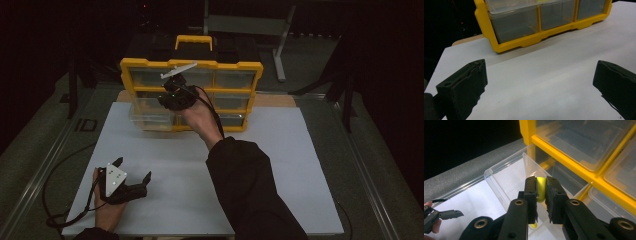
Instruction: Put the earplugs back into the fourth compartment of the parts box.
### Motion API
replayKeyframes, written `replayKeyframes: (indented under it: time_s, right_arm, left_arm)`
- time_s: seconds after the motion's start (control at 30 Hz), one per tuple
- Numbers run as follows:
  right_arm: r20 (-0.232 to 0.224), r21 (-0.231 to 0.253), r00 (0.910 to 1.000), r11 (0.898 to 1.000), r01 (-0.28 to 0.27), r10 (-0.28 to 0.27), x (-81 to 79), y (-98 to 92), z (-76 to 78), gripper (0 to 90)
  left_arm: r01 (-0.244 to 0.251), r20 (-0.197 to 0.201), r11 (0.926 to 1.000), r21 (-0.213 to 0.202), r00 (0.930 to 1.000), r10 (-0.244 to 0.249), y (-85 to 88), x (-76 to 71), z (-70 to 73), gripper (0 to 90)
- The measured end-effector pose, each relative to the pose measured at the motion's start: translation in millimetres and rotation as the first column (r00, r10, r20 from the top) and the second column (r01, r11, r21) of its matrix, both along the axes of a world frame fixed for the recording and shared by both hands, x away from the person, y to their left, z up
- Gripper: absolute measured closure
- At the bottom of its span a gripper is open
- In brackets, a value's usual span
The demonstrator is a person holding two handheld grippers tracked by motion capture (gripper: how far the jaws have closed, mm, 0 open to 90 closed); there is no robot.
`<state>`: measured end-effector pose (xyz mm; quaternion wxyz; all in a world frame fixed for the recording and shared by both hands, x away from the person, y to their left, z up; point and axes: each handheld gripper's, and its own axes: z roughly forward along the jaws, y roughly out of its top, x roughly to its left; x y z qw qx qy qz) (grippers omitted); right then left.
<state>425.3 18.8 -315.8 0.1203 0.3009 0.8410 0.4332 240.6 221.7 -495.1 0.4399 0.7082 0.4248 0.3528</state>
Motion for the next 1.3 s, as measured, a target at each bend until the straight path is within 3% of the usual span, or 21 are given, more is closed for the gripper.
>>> replayKeyframes:
  time_s: [0.23, 0.37, 0.53, 0.73, 1.3]
  right_arm:
    - [-0.007, 0.0, 1.0, 1.0, -0.001, 0.001, 0.4, 4.2, -4.1, 77.8]
    - [-0.007, 0.003, 1.0, 1.0, -0.002, 0.002, 0.9, 5.3, -5.8, 68.0]
    - [-0.018, 0.056, 0.9998, 0.998, 0.003, -0.002, 2.9, 1.5, -5.7, 36.5]
    - [-0.029, 0.041, 0.9992, 0.999, 0.027, -0.026, 4.1, -4.5, -6.1, 15.0]
    - [-0.018, -0.023, 0.9998, 1.0, 0.0, 0.0, -0.8, -20.7, -8.3, 8.9]
  left_arm:
    - [-0.001, 0.002, 1.0, -0.004, 1.0, 0.001, 0.7, 0.1, -0.2, 0.0]
    - [-0.004, 0.002, 1.0, -0.007, 1.0, 0.004, 1.9, 0.1, -0.2, 0.0]
    - [-0.007, 0.003, 0.9999, -0.013, 1.0, 0.007, 2.7, 0.1, -0.1, 0.0]
    - [-0.007, 0.002, 0.9999, -0.012, 1.0, 0.007, 2.5, 0.1, -0.3, 0.0]
    - [-0.006, 0.002, 0.9999, -0.012, 1.0, 0.006, 2.0, 0.0, -0.5, 0.0]
